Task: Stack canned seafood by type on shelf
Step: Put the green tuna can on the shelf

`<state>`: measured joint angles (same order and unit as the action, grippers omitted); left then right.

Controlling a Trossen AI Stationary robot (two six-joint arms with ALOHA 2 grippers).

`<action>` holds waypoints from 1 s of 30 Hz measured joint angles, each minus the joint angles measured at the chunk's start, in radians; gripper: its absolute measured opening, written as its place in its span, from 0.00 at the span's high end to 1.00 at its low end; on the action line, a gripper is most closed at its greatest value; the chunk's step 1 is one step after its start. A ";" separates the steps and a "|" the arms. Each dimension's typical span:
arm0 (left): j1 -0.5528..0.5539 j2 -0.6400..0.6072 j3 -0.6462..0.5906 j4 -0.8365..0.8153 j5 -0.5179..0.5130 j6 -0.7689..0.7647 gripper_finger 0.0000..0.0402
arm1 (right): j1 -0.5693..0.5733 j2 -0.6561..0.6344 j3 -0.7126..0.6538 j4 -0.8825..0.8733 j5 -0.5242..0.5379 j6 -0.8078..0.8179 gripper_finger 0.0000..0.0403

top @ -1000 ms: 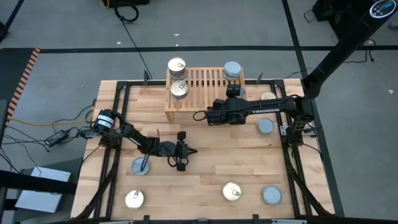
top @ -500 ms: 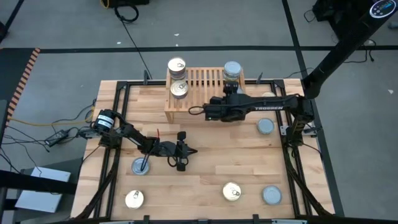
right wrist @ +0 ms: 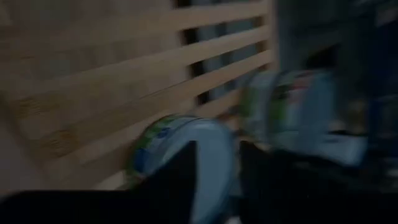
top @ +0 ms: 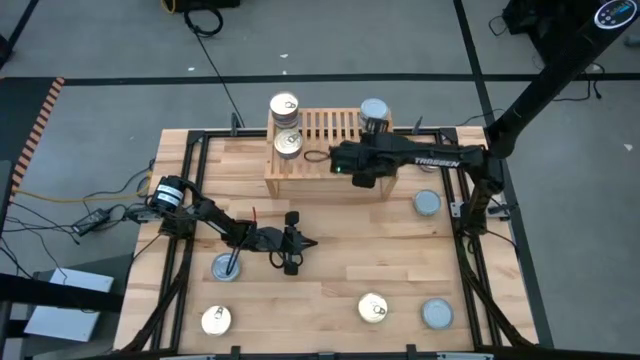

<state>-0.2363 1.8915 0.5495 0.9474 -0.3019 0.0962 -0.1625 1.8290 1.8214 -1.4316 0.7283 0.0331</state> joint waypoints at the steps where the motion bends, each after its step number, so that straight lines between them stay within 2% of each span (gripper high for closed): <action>1: 0.000 0.000 0.000 0.000 0.000 0.000 0.99 | -0.022 0.000 0.000 0.002 -0.054 0.000 0.76; 3: 0.000 0.000 0.000 0.000 0.000 0.000 0.99 | -0.063 0.000 0.000 0.012 -0.150 -0.004 0.92; 4: 0.000 0.000 0.000 0.000 0.000 0.000 0.99 | -0.083 0.000 0.000 0.024 -0.179 -0.008 0.96; 8: 0.000 0.000 0.000 0.000 0.000 0.000 0.99 | -0.149 0.000 0.000 0.055 -0.282 -0.013 0.95; 12: 0.000 0.000 0.000 0.000 0.000 0.000 0.99 | -0.191 -0.002 0.003 0.085 -0.382 -0.035 0.98; 24: 0.000 0.000 0.000 0.000 0.000 0.000 0.99 | -0.248 -0.002 0.002 0.146 -0.390 -0.063 0.99; 30: 0.000 0.000 0.000 0.000 0.000 0.000 0.99 | -0.250 -0.007 0.001 0.159 -0.361 -0.103 0.98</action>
<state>-0.2363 1.8915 0.5499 0.9474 -0.3016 0.0959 -0.4129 1.8219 1.8228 -1.2729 0.3672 -0.0695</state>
